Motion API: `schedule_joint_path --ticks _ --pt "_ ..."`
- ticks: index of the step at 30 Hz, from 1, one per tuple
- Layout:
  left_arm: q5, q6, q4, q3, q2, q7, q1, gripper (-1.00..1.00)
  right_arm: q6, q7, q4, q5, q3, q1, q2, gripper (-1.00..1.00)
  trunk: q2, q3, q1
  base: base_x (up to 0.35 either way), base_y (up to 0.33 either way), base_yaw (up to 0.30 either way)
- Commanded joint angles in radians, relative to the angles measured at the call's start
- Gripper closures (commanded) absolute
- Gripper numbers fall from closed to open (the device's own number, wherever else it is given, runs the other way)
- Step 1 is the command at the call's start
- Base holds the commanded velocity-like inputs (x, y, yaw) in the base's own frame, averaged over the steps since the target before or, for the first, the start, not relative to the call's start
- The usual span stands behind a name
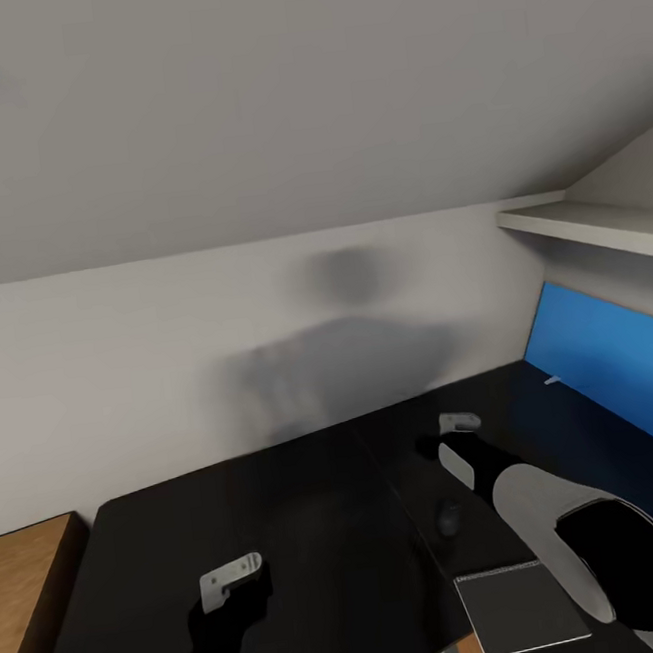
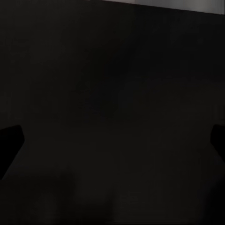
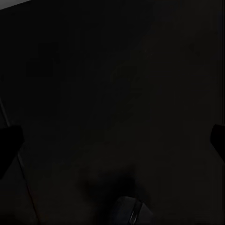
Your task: In the bedroom, organize the workspace by keeping the computer under the desk, ensuring the monitor is on the desk, placing the keyboard on the desk next to the monitor, placing the mouse on the desk next to the keyboard, moving the folder from the swivel chair onto the desk next to the mouse, stacking the notebook on top of the folder with the pen on top of the notebook, and positioning the swivel chair next to the desk.
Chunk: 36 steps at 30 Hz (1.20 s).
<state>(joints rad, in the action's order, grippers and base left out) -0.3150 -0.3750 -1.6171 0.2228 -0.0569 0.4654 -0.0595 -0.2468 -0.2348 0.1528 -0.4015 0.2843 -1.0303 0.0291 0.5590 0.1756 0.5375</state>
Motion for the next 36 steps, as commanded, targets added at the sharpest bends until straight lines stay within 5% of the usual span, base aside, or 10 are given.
schedule_joint_path --ticks 1,15,16,36 --pt "-0.009 -0.002 -0.002 0.001 0.0 0.007 -0.005 -1.0 -0.012 -0.006 0.002 -0.009 0.003 -0.001 -0.001 -1.0 0.009 0.005 0.004 0.0 0.0 0.0" --pt "-0.009 -0.002 -0.002 0.004 0.0 0.007 -0.042 -1.0 -0.09 -0.003 0.006 -0.012 -0.076 -0.001 -0.005 -1.0 0.107 0.049 0.058 0.0 0.0 0.0" --pt "-0.009 -0.002 -0.002 0.004 0.0 0.008 -0.042 -1.0 -0.235 -0.003 0.006 -0.012 -0.143 -0.001 -0.005 -1.0 0.114 0.052 0.062 0.0 0.0 0.0" --pt "-0.009 -0.002 -0.002 0.006 0.0 0.007 -0.042 -1.0 -0.231 -0.002 0.014 -0.01 -0.142 -0.001 -0.006 -1.0 0.254 0.114 0.139 0.0 0.0 0.0"
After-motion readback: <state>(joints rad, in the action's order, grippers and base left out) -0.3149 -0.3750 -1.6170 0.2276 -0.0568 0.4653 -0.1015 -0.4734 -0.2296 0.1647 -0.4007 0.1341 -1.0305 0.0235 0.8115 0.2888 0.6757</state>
